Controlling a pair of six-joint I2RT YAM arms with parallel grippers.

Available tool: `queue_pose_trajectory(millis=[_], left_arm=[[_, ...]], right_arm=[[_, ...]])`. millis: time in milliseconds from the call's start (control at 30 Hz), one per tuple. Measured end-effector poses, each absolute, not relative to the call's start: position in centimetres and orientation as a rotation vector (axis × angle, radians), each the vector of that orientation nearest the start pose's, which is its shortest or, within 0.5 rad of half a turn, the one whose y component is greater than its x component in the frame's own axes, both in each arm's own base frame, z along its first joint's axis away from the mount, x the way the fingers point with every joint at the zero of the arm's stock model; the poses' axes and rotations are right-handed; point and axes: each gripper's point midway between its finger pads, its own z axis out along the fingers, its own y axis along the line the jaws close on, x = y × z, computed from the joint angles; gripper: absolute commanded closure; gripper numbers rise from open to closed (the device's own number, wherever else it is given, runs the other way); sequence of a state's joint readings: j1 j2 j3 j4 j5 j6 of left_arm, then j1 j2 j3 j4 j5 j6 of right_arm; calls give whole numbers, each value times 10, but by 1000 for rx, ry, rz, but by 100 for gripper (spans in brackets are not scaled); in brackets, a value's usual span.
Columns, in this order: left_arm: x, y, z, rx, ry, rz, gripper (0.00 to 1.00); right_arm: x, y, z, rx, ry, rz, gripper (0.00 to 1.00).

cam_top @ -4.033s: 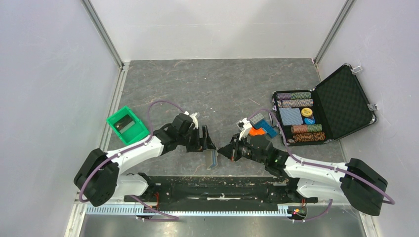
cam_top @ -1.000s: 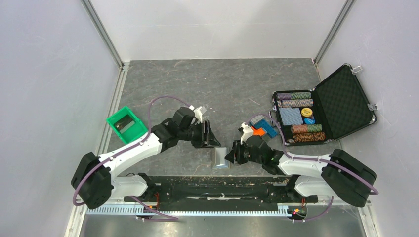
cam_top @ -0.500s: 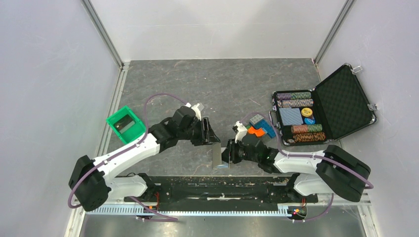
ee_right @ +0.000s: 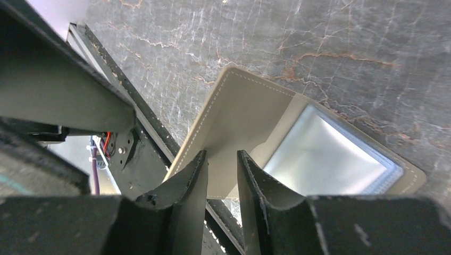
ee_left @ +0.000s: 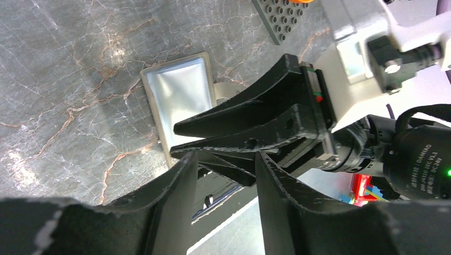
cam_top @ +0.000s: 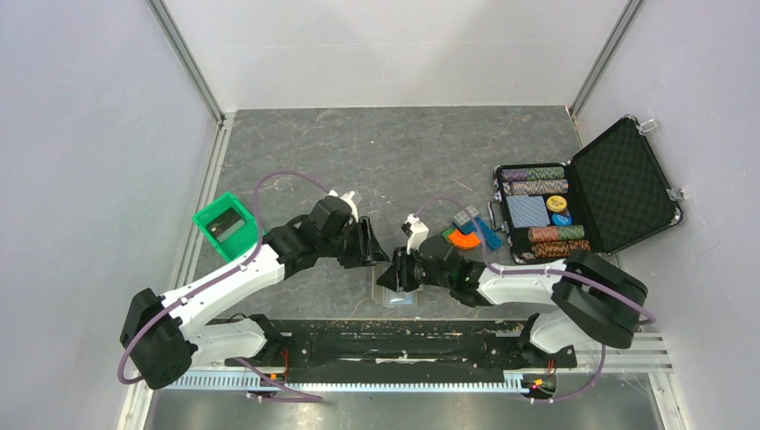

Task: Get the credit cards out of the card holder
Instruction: Open the card holder at the corner of the board.

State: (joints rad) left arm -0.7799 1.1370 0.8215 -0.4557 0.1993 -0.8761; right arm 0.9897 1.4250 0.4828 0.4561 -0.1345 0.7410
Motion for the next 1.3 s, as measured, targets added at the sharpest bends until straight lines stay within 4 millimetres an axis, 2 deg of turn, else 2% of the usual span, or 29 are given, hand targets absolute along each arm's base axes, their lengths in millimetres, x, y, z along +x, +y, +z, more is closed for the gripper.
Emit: queue_pose_trajectory(millis=[233, 367, 467, 633, 800, 1067, 1300], left_arm=[[175, -263, 139, -28, 2590, -949, 74], [168, -254, 115, -41, 2641, -902, 84], [164, -250, 94, -48, 2683, -865, 88], [159, -245, 60, -60, 2759, -798, 91], [157, -241, 40, -56, 2800, -745, 91], [154, -233, 19, -53, 2824, -689, 90], [155, -235, 16, -49, 2812, -711, 90]], right_arm=[[156, 347, 44, -394, 2330, 1107, 74], [156, 345, 35, -389, 2350, 1077, 75], [158, 343, 33, -383, 2350, 1058, 75], [161, 339, 30, -381, 2353, 1016, 73], [164, 331, 42, -383, 2326, 981, 65], [172, 310, 66, -348, 2253, 904, 61], [172, 297, 55, -333, 2284, 850, 60]])
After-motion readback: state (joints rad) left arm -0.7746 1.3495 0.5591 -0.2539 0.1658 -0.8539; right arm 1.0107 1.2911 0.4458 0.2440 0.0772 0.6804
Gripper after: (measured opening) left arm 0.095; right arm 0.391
